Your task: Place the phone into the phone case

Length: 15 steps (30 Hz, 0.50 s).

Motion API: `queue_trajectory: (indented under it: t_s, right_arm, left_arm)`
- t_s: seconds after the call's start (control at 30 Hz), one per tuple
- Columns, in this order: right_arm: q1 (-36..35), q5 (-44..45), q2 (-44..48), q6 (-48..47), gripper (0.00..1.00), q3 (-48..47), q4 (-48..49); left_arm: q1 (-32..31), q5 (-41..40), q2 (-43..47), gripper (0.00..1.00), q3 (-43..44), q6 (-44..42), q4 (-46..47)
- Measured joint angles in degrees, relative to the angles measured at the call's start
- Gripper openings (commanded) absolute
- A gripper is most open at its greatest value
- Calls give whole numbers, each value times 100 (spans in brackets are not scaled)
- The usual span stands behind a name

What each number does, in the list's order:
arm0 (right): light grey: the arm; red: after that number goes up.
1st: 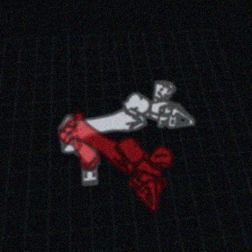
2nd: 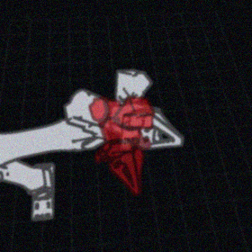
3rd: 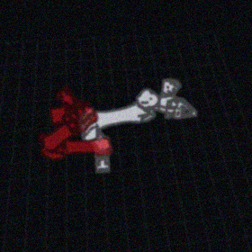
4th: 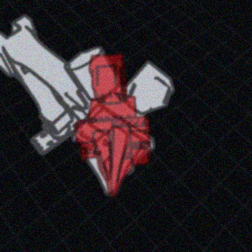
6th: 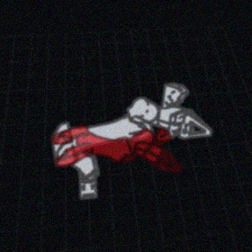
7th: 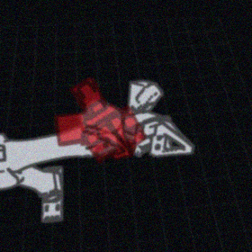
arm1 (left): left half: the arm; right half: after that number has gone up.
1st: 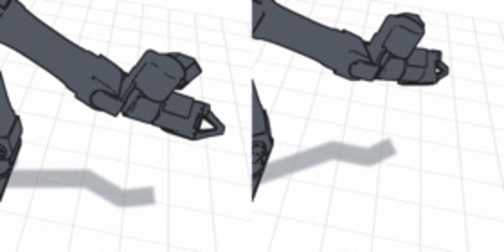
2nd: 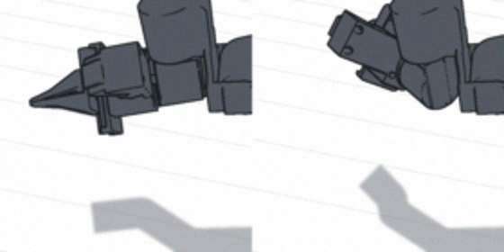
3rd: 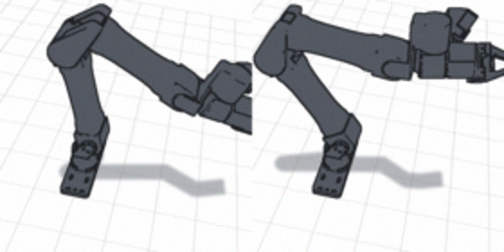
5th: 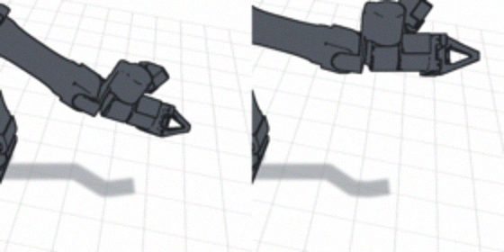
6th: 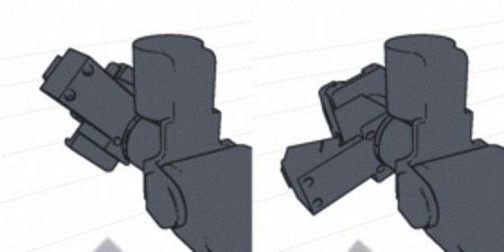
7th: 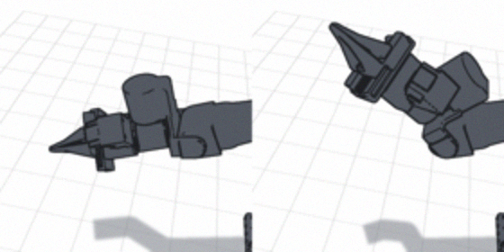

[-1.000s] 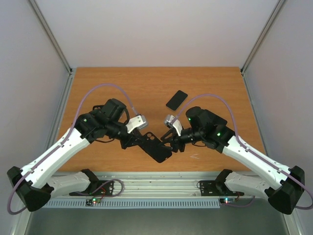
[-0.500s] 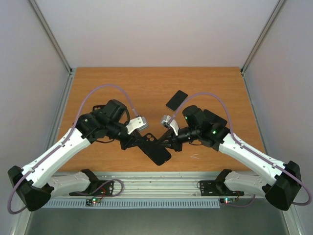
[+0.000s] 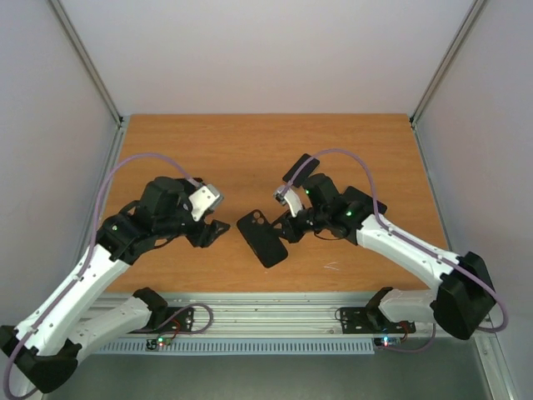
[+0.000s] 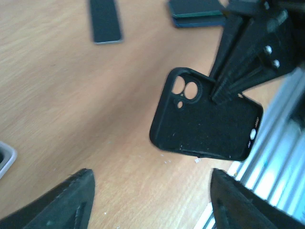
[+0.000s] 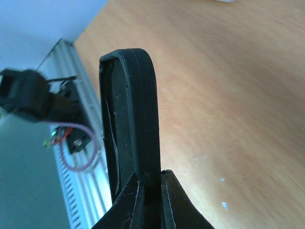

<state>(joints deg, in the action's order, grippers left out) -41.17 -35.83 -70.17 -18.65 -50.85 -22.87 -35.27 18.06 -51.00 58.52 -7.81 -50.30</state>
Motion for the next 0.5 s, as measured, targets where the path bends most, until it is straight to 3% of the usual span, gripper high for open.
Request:
queue_trajectory:
  t_s: [0.2, 0.5]
  right_arm:
    - [710, 59, -892, 577, 1, 0, 326]
    - [1338, -74, -2321, 1147, 1, -68, 787]
  left_arm:
    - [448, -857, 243, 98, -129, 352, 278]
    - [625, -1982, 304, 99, -155, 737, 382]
